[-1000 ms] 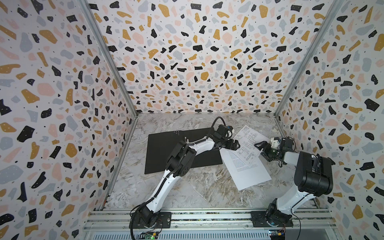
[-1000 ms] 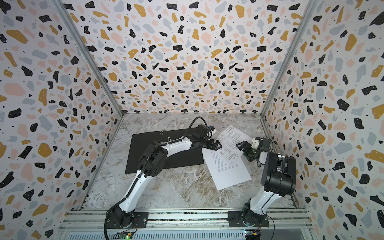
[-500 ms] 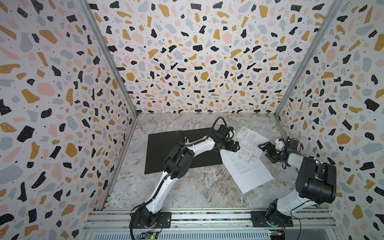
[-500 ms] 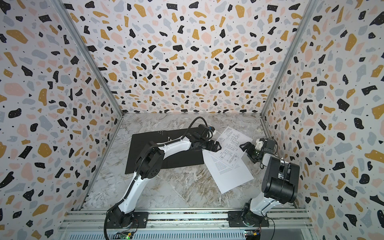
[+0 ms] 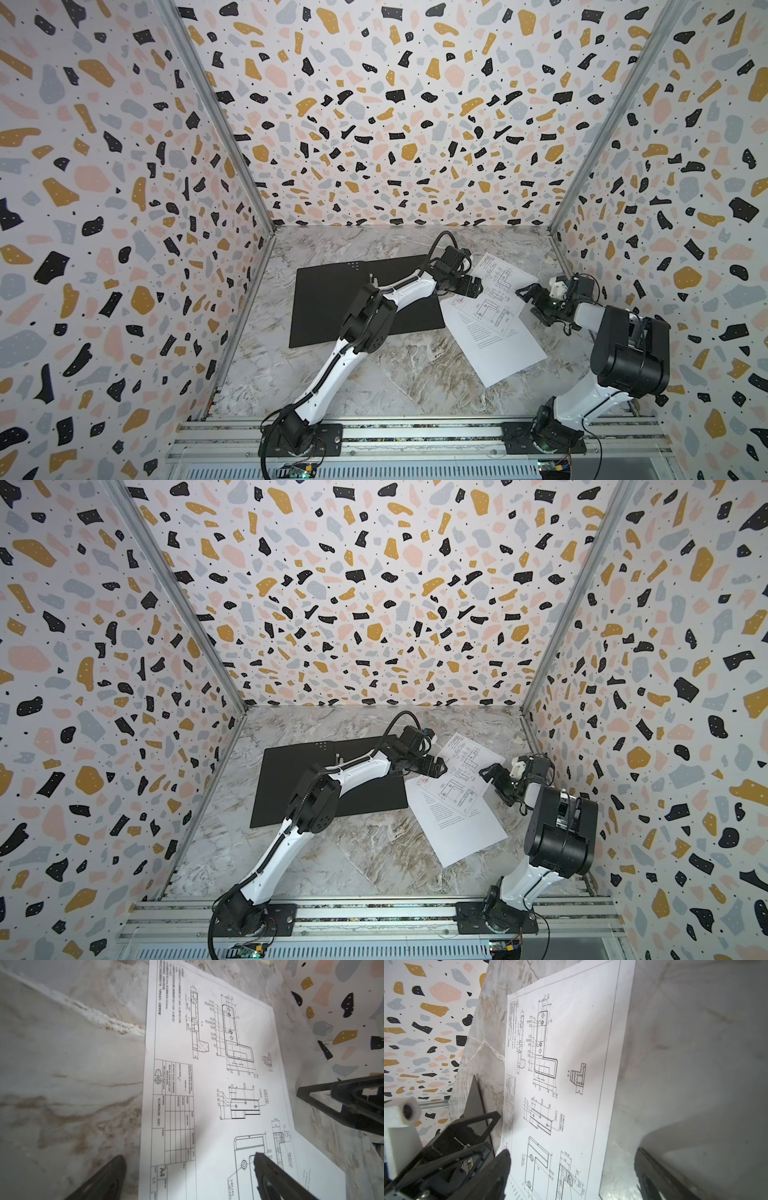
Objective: Put the files into the folder
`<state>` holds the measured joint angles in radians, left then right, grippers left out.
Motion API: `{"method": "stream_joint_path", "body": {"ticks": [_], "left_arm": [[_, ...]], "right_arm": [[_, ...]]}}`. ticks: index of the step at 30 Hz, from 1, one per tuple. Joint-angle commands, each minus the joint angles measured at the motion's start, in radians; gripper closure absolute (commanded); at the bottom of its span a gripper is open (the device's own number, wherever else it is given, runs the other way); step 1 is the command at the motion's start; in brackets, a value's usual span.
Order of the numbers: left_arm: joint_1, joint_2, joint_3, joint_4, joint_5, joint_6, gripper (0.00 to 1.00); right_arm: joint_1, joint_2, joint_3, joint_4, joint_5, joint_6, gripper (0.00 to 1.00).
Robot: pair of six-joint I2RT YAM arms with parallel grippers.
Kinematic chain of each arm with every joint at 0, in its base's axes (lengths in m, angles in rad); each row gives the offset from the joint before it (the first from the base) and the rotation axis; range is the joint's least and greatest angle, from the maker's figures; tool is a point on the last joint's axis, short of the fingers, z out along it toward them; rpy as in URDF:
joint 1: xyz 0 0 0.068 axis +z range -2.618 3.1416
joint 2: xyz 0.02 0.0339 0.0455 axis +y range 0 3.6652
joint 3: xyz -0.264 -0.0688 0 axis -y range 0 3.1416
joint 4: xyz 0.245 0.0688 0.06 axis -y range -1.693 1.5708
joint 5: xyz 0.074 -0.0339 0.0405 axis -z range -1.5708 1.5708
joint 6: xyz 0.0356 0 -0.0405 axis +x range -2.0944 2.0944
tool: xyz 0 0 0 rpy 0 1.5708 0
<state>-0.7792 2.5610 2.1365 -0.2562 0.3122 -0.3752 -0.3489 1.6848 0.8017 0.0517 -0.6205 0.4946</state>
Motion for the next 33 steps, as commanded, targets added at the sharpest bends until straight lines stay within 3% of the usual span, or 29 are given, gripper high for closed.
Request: {"method": "stream_joint_path", "body": {"ticks": [1, 13, 33], "left_arm": [[0.001, 0.025, 0.022, -0.001, 0.018, 0.005, 0.02], [0.002, -0.003, -0.051, 0.06, 0.133, -0.061, 0.04], [0.001, -0.083, -0.184, 0.267, 0.283, -0.234, 0.05]], "right_arm": [[0.02, 0.034, 0.018, -0.032, 0.001, -0.011, 0.06], [0.044, 0.099, 0.038, 0.008, -0.085, 0.014, 0.06], [0.044, 0.045, -0.013, 0.137, -0.253, 0.129, 0.08]]}}
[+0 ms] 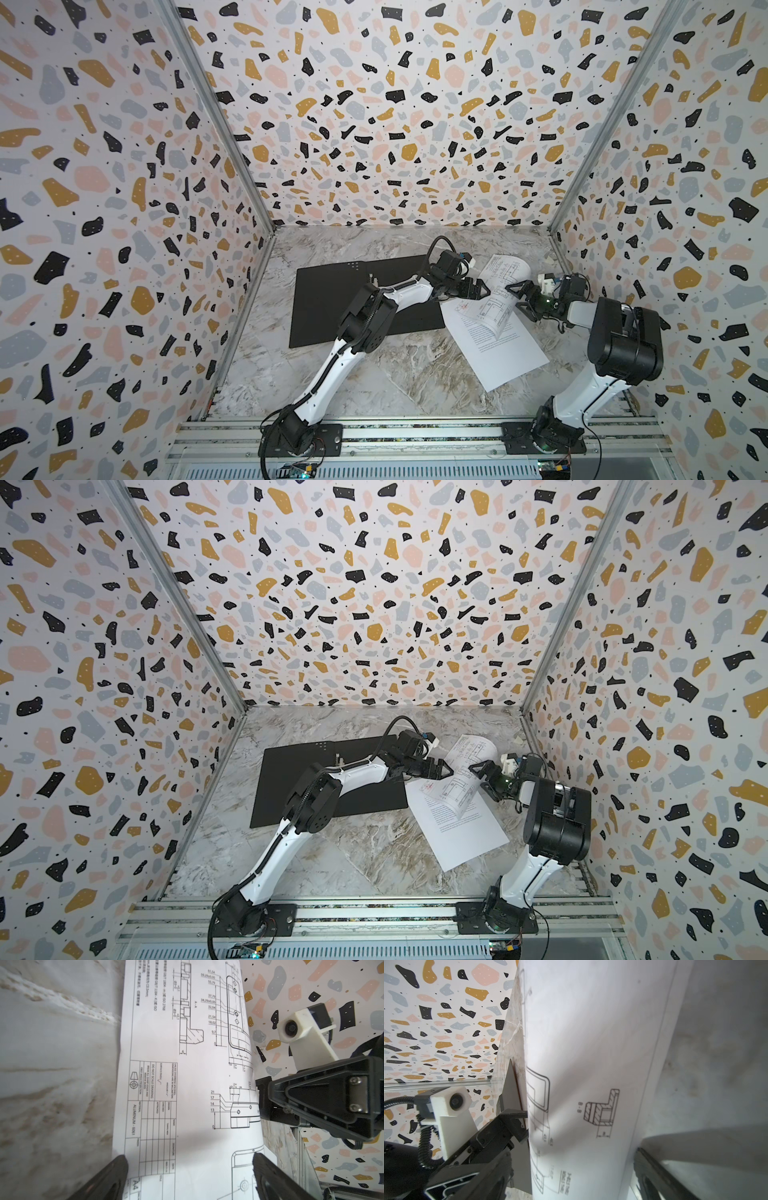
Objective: Put the files into the folder
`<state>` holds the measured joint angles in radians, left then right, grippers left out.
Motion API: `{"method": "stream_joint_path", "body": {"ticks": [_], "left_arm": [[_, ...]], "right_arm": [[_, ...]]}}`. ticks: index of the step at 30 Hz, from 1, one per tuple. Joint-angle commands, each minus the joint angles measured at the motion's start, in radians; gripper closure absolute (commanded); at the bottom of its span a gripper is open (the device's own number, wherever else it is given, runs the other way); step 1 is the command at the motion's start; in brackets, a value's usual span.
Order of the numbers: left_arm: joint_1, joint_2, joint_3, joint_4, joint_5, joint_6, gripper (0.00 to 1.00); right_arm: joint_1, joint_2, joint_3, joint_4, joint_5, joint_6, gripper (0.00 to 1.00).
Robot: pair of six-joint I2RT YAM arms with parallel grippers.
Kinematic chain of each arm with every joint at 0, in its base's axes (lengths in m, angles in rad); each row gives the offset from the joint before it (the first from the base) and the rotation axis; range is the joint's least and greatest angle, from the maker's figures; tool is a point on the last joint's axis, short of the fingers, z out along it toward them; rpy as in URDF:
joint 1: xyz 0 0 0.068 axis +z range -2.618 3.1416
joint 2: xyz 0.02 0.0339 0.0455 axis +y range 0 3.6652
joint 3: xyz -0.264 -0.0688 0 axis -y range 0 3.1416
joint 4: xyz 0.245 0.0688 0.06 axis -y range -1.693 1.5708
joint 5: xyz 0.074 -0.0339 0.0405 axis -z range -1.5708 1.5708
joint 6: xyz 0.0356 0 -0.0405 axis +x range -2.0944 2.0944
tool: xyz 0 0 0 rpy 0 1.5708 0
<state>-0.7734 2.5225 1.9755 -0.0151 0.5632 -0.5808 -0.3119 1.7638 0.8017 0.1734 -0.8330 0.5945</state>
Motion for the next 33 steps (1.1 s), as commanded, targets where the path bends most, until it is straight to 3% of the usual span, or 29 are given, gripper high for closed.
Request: {"method": "stream_joint_path", "body": {"ticks": [1, 11, 20, 26, 33], "left_arm": [[-0.005, -0.046, -0.028, 0.026, 0.032, -0.027, 0.05], [-0.004, -0.067, -0.067, 0.055, 0.038, -0.041, 0.05], [-0.004, -0.077, -0.091, 0.097, 0.043, -0.078, 0.05], [0.0, -0.087, -0.117, 0.102, 0.024, -0.088, 0.05], [0.001, -0.105, -0.14, 0.122, 0.021, -0.095, 0.06]], "right_arm": [[0.007, -0.035, -0.015, 0.021, -0.045, 0.032, 0.08], [0.011, -0.044, -0.028, 0.109, -0.129, 0.102, 0.07], [0.02, -0.039, -0.018, 0.111, -0.133, 0.1, 0.06], [0.022, -0.05, 0.043, -0.117, 0.061, -0.043, 0.05], [0.006, -0.039, 0.052, -0.197, 0.146, -0.113, 0.04]]}}
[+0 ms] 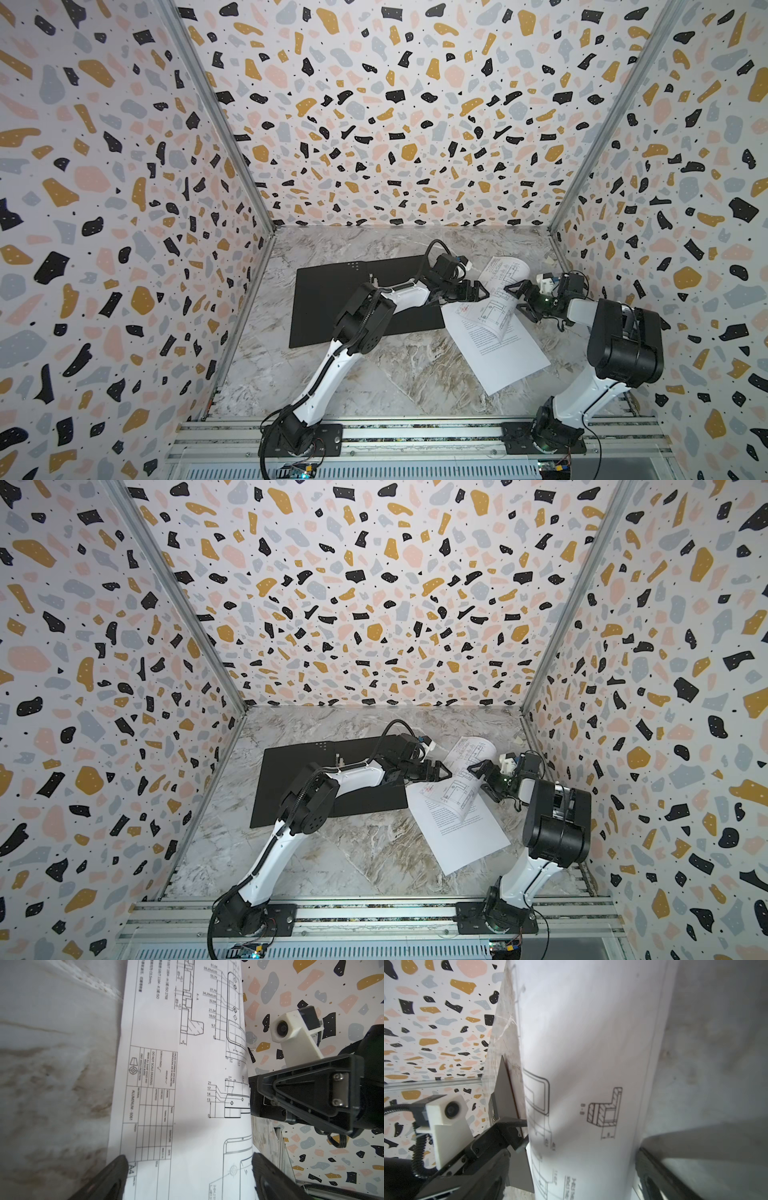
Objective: Put the files into the folder
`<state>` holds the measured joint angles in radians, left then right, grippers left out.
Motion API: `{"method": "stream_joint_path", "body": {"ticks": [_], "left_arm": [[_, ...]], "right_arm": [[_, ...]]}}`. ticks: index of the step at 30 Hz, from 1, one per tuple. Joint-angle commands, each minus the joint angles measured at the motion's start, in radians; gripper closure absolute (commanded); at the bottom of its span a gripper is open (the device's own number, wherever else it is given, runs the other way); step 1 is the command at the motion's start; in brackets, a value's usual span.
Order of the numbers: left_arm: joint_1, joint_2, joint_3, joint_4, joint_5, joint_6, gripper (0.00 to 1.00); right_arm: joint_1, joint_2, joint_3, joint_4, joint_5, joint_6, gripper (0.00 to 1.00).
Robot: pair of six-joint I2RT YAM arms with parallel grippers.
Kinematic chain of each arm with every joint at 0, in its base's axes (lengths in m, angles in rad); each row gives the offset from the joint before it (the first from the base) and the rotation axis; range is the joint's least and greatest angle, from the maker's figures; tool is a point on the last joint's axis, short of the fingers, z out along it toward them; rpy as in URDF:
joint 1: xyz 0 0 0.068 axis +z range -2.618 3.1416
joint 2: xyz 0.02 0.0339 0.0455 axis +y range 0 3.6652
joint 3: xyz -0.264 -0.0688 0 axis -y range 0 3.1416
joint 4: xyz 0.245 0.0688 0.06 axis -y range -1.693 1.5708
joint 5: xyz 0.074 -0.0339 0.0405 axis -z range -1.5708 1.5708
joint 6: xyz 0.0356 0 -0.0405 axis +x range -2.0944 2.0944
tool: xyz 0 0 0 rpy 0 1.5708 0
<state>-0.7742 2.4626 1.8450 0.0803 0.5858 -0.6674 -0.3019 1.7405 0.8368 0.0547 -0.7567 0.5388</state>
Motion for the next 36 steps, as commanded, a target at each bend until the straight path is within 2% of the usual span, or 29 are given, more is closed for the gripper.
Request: {"method": "stream_joint_path", "body": {"ticks": [1, 10, 23, 32, 36], "left_arm": [[0.002, -0.044, -0.007, 0.028, -0.001, -0.009, 0.06], [0.001, -0.061, -0.016, 0.021, -0.021, -0.009, 0.06], [0.005, -0.131, 0.021, -0.096, -0.16, 0.086, 0.05], [0.046, -0.008, 0.208, -0.264, -0.291, 0.184, 0.03], [0.054, 0.066, 0.286, -0.297, -0.27, 0.205, 0.03]], "right_arm": [[-0.005, -0.008, 0.017, -0.075, 0.062, -0.06, 0.04], [-0.01, -0.019, 0.004, -0.087, 0.076, -0.07, 0.01], [-0.034, -0.015, 0.026, -0.1, 0.1, -0.074, 0.0], [-0.032, 0.01, 0.042, -0.091, 0.13, -0.08, 0.0], [-0.014, 0.032, 0.057, -0.081, 0.124, -0.082, 0.0]]}}
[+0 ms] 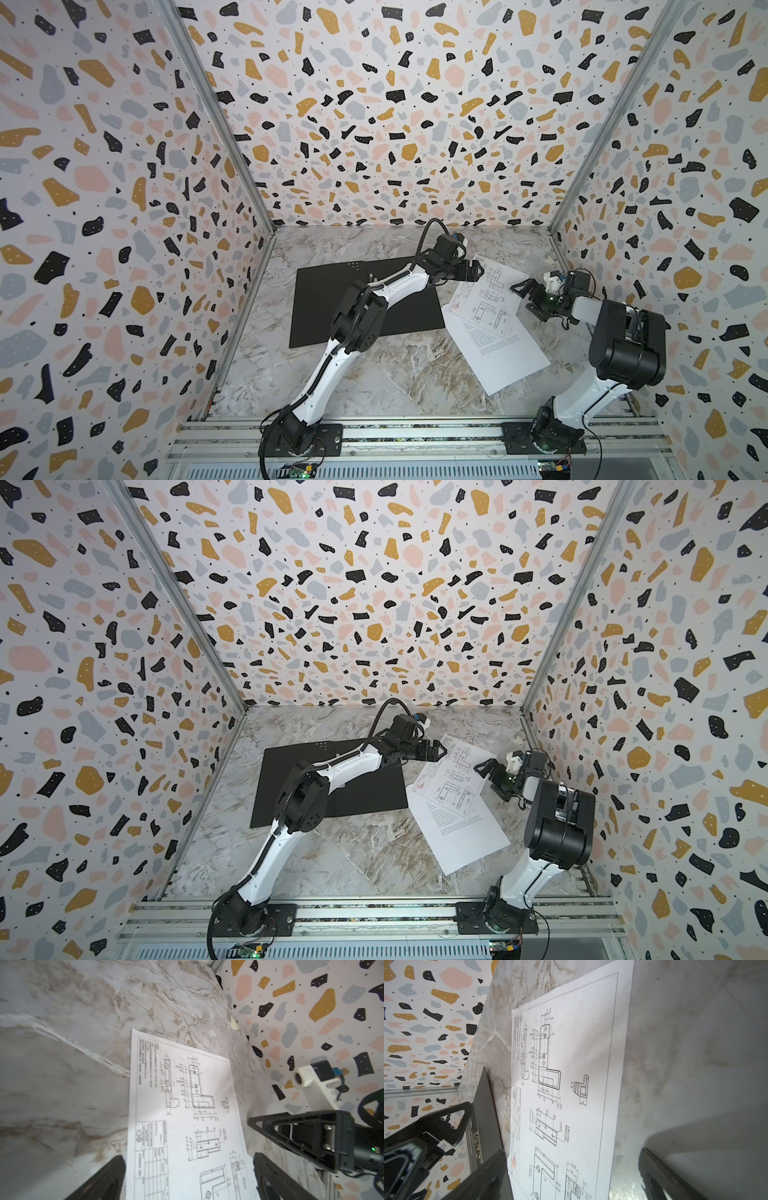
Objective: Put the files into the folder
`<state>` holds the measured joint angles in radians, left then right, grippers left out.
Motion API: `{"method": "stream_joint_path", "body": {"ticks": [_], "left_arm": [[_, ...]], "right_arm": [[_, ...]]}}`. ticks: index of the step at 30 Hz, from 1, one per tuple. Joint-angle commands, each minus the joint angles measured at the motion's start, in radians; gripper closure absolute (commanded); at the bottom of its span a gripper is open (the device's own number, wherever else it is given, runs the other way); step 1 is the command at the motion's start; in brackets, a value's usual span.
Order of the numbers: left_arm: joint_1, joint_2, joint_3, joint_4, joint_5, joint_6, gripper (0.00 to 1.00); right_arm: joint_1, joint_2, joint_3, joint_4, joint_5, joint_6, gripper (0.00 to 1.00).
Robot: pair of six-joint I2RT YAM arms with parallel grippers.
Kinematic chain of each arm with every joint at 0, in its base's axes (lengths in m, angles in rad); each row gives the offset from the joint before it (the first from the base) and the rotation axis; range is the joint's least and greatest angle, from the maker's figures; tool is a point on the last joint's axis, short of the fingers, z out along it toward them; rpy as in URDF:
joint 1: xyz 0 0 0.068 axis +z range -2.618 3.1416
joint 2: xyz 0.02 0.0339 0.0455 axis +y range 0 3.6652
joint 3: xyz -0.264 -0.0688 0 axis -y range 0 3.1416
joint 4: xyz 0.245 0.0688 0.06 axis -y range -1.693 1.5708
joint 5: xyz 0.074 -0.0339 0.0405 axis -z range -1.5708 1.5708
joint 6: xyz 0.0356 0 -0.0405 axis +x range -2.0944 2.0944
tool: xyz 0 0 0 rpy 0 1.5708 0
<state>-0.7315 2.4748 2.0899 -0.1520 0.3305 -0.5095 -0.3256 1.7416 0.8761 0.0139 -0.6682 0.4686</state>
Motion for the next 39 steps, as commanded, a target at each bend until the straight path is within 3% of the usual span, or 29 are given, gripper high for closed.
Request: {"method": "stream_joint_path", "body": {"ticks": [1, 15, 25, 39], "left_arm": [[0.012, 0.067, 0.053, -0.07, -0.012, 0.051, 0.03], [-0.007, 0.116, 0.029, -0.036, 0.086, 0.013, 0.02], [-0.026, 0.056, -0.094, 0.029, 0.185, -0.038, 0.03], [-0.022, -0.057, -0.255, 0.396, 0.3, -0.329, 0.03]], "right_arm": [[0.015, 0.037, 0.023, -0.04, 0.034, -0.014, 0.0], [0.062, 0.089, 0.056, -0.068, 0.029, -0.017, 0.0], [0.073, 0.108, 0.04, -0.013, -0.086, 0.03, 0.01], [0.066, 0.079, 0.008, 0.088, -0.237, 0.11, 0.03]]}}
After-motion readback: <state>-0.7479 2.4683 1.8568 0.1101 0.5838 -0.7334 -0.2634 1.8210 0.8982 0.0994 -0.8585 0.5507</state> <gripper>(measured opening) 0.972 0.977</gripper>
